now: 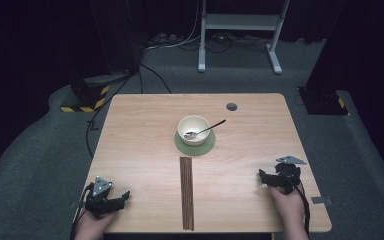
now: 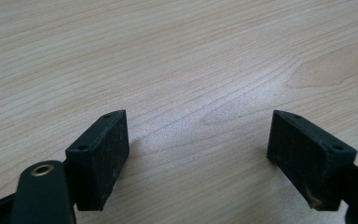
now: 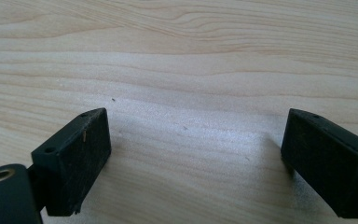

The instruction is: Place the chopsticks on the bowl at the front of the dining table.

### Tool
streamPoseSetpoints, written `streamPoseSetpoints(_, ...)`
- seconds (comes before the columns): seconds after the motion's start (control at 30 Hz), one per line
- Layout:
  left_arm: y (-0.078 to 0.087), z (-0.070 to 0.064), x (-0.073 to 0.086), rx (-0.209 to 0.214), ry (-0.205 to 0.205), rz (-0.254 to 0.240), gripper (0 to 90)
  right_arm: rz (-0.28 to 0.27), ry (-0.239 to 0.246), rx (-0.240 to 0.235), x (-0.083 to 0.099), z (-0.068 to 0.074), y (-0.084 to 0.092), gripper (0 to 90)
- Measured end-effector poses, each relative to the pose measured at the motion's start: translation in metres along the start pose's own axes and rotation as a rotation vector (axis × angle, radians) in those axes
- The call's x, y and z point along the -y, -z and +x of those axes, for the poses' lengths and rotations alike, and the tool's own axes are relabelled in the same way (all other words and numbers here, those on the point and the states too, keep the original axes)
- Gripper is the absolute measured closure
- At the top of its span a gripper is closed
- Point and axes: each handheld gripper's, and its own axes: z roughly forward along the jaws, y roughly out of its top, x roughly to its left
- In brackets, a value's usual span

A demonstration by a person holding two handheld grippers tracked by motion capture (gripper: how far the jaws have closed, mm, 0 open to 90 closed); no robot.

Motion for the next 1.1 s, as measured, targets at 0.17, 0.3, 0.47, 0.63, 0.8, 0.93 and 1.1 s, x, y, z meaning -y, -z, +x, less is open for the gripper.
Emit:
streamPoseSetpoints(0.17, 0.0, 0.0, 0.0, -0.002, 0.002, 0.0, 20.8, 0.0, 0.001, 0.0, 0.0, 0.0, 0.0, 8.3)
streamPoseSetpoints(0.3, 0.0, 0.0, 0.0, -0.003, 0.002, -0.002, 20.9, 0.0, 0.001, 0.0, 0.0, 0.0, 0.0, 8.3)
streamPoseSetpoints(0.47, 0.0, -0.001, 0.0, -0.003, 0.004, -0.004, 20.9, -0.006, 0.0, 0.007, 0.001, 0.0, 0.0, 8.3)
streamPoseSetpoints(0.63, 0.0, 0.0, 0.0, -0.002, 0.003, 0.0, 20.9, 0.003, -0.011, 0.007, 0.001, 0.001, 0.001, 8.3)
streamPoseSetpoints(0.8, 0.0, 0.0, 0.0, -0.001, 0.002, 0.0, 21.0, -0.008, -0.003, 0.016, 0.002, 0.0, 0.002, 12.5)
streamPoseSetpoints(0.93, 0.0, 0.0, 0.0, -0.001, 0.001, 0.0, 21.0, -0.022, 0.007, 0.033, 0.005, 0.002, 0.006, 15.6)
streamPoseSetpoints(1.1, 0.0, 0.0, 0.0, -0.001, 0.001, 0.0, 20.9, -0.054, 0.027, 0.014, 0.007, 0.006, 0.011, 15.9)
